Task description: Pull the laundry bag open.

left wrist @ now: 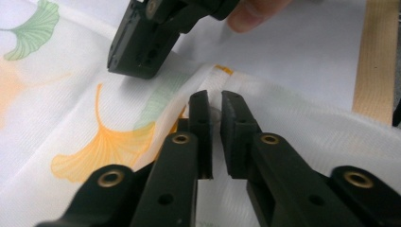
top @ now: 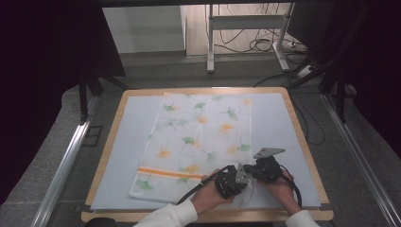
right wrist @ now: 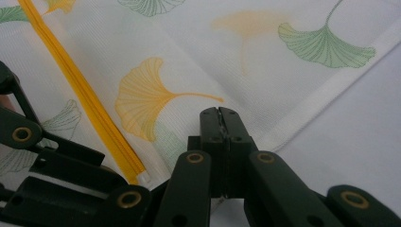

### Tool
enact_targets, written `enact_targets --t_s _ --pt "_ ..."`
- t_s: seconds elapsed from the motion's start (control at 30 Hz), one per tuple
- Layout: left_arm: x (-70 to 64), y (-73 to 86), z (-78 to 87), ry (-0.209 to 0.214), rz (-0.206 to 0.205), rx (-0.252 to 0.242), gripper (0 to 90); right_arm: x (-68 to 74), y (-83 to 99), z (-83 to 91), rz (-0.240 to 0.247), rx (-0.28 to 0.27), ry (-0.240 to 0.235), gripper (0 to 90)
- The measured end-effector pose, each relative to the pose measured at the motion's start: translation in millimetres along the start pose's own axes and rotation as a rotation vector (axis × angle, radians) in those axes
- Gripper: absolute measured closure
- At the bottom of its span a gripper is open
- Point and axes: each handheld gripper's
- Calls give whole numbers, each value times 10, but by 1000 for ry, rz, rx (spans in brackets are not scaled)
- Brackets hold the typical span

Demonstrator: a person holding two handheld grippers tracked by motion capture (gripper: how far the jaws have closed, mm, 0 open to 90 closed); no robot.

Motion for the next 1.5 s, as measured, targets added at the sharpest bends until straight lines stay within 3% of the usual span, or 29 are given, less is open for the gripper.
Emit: enact_targets --t_s 0.2,0.8,1.0,1.2,1.37,1.5 --pt "51 37 20 10 31 -12 877 0 0 0 -3 0 0 884" --pt "124 50 40 9 36 -2 897 5 -1 3 2 2 4 884" --pt "148 18 7 4 47 -6 879 2 0 2 3 1 1 883" --pt "151 -21 -19 -3 31 11 812 2 0 2 2 0 2 882" --pt "205 -27 -24 36 19 19 820 1 1 2 3 1 0 882" --pt "238 -40 -16 63 -5 30 897 2 0 2 2 1 3 882"
Point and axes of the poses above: each handheld gripper's, and its own axes: z roughly backward along the jaws, y roughly out of its underside, x roughly to its left, and after that the axes turned 1 degree about -x, right-handed
